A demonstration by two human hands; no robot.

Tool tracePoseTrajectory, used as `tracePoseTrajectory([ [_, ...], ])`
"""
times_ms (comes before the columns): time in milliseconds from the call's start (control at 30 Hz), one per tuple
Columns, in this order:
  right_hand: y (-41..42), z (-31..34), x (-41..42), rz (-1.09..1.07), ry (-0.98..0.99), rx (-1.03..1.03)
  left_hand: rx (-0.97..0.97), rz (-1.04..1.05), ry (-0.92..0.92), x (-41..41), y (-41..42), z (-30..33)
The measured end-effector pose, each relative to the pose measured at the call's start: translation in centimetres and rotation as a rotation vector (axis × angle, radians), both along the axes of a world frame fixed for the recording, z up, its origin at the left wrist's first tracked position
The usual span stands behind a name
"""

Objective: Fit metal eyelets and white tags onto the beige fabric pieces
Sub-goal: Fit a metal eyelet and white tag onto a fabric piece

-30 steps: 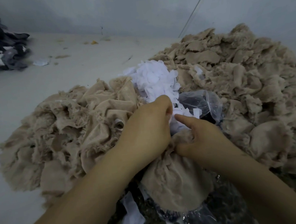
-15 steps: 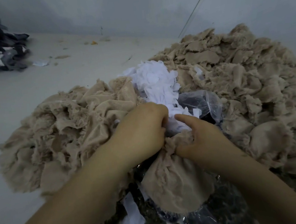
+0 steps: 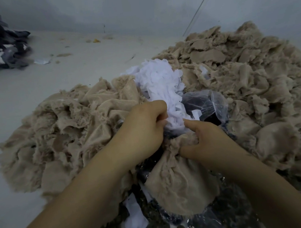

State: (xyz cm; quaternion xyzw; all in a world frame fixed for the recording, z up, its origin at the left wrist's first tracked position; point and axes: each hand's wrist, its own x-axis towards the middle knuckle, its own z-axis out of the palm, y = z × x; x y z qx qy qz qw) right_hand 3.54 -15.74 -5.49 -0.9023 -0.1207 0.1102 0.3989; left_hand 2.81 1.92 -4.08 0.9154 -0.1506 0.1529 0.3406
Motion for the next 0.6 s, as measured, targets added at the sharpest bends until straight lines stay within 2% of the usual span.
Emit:
tracePoseTrajectory([
  [200,0.4,-0.3,-0.6,-0.012,-0.155,0.069,-0.153,-0.064,-0.004,0.3,0.1,-1.0],
  [300,0.4,-0.4,-0.7,0.054,-0.223,0.062,-0.179,-0.086,-0.025,0.4,0.0,-1.1],
  [400,0.3,-0.4,-0.2,0.089,-0.166,0.051,-0.225,-0.109,-0.070,0.2,-0.1,-1.2],
  [600,0.1,-0.4,0.1,0.028,-0.043,0.053,-0.347,-0.095,-0.176,-0.4,-0.4,-0.7],
])
